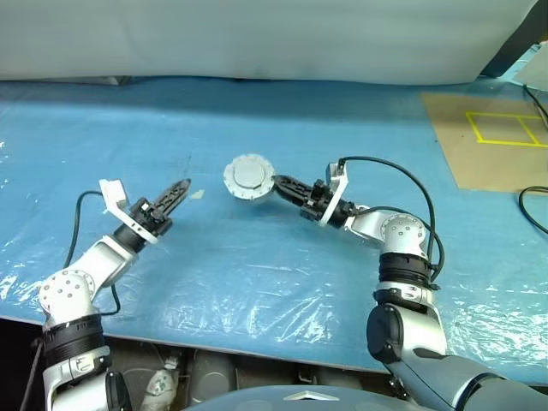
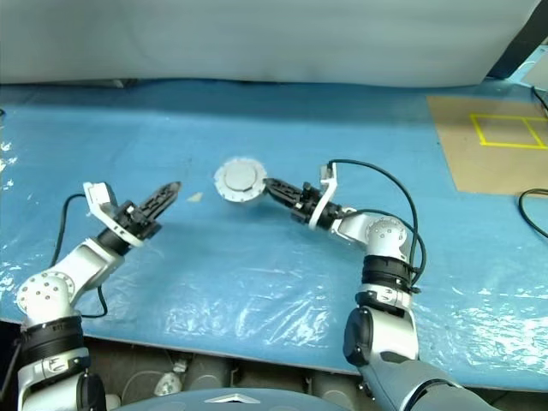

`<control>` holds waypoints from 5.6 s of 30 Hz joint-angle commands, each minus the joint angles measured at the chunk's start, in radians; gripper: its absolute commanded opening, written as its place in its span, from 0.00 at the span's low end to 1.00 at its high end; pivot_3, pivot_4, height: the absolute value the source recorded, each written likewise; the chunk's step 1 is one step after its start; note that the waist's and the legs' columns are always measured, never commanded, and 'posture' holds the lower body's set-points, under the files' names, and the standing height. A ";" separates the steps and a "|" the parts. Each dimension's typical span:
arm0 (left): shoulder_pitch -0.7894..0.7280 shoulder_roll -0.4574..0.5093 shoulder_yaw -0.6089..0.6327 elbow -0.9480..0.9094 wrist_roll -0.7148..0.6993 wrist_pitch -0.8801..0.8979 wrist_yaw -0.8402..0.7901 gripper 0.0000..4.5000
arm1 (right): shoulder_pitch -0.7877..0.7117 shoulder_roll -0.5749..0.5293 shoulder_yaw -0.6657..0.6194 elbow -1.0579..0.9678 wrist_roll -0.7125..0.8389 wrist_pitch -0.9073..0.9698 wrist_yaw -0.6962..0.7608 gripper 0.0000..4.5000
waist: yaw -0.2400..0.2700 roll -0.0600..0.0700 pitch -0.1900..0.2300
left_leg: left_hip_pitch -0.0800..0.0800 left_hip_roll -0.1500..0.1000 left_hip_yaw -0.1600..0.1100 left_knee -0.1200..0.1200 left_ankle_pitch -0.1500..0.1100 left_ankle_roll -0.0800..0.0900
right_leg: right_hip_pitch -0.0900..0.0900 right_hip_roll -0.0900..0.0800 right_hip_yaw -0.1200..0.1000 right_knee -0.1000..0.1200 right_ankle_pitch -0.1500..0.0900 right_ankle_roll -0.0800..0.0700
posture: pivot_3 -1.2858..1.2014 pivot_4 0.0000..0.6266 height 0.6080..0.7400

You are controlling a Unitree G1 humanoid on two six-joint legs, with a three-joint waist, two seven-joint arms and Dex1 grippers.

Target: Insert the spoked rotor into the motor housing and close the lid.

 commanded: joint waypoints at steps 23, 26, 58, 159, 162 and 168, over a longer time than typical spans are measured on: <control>-0.112 -0.022 -0.084 0.081 -0.197 0.074 -0.011 1.00 | -0.034 0.018 0.016 -0.112 0.239 0.031 -0.122 0.25 | 0.002 0.000 0.000 | 0.001 -0.001 -0.002 0.007 0.000 0.000 | 0.003 -0.001 0.000 0.004 0.001 0.003 | 0.52 0.24 1.00; -0.138 -0.029 -0.094 0.087 -0.197 0.076 -0.021 1.00 | -0.029 0.016 0.023 -0.116 0.244 0.029 -0.127 0.25 | 0.000 0.000 0.000 | 0.002 -0.001 -0.002 0.008 0.000 0.000 | 0.003 -0.001 0.000 0.005 0.001 0.003 | 0.52 0.24 1.00; -0.294 -0.152 -0.161 0.202 0.036 0.002 -0.075 0.61 | -0.014 0.010 0.059 -0.116 0.252 0.019 -0.180 0.25 | 0.002 -0.001 0.000 | 0.001 -0.001 -0.003 0.013 0.000 0.000 | 0.003 -0.001 0.000 0.011 0.001 0.002 | 0.52 0.24 1.00; -0.207 0.094 -0.427 -0.128 0.599 -0.368 -0.258 0.98 | 0.251 -0.348 0.525 -0.477 -0.578 -0.685 -0.036 0.54 | -0.003 -0.006 0.001 | 0.004 -0.001 -0.004 0.015 0.000 0.000 | 0.004 -0.001 0.003 0.014 0.001 0.002 | 0.52 0.24 1.00; -0.198 0.090 -0.431 -0.124 0.622 -0.373 -0.274 0.98 | 0.254 -0.330 0.511 -0.464 -0.583 -0.694 -0.041 0.54 | -0.004 -0.006 0.001 | 0.004 -0.001 -0.004 0.015 0.000 0.000 | 0.004 -0.001 0.003 0.014 0.001 0.002 | 0.52 0.24 1.00; -0.194 0.072 -0.427 -0.132 0.631 -0.373 -0.278 0.98 | 0.229 -0.325 0.515 -0.441 -0.603 -0.695 -0.032 0.54 | -0.004 -0.006 0.001 | 0.004 -0.001 -0.004 0.015 0.000 0.000 | 0.004 -0.001 0.003 0.014 0.001 0.002 | 0.52 0.24 1.00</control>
